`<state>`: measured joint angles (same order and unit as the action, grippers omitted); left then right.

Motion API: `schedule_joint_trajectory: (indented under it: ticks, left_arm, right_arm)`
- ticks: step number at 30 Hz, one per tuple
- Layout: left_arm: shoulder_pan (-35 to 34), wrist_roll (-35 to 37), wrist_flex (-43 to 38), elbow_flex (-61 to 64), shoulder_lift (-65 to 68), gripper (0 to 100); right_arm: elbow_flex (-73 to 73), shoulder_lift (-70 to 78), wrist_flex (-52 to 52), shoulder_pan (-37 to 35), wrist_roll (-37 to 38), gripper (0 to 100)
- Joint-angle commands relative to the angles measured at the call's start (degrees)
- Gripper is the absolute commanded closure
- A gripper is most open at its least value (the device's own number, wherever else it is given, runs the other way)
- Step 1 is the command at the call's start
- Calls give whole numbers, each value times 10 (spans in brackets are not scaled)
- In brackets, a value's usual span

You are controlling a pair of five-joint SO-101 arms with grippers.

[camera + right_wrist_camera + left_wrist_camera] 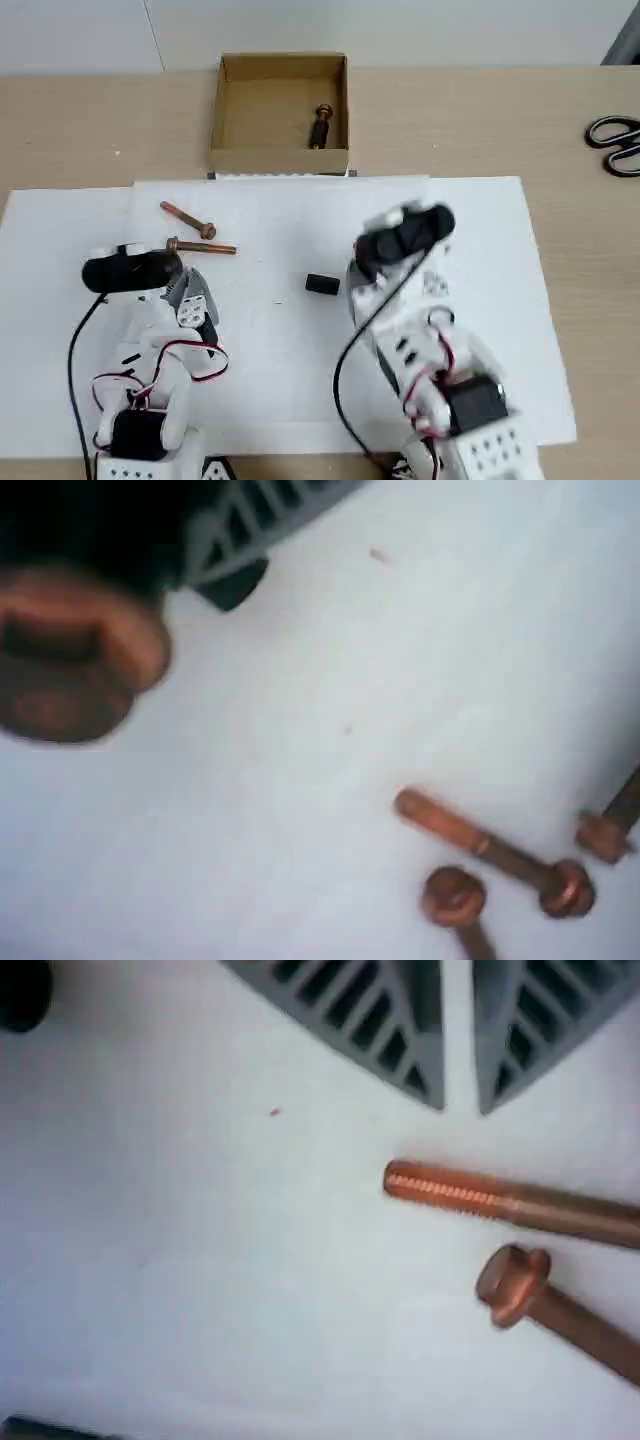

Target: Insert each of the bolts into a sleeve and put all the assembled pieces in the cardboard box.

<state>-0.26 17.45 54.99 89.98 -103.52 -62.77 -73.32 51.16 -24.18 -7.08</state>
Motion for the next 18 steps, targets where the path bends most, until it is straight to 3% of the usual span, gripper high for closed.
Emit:
schedule_joint_trajectory:
  ticks: [1,8,18]
  left_arm:
    - [-6,-4,-25,12,-5,993]
    - [-3,-4,-61,57,-5,993]
    - [-6,-4,-41,64,-5,993]
  right_arm:
    - [113,117,-38,21,-18,996]
    - [304,323,-65,22,-16,996]
    - [630,653,-64,22,-13,996]
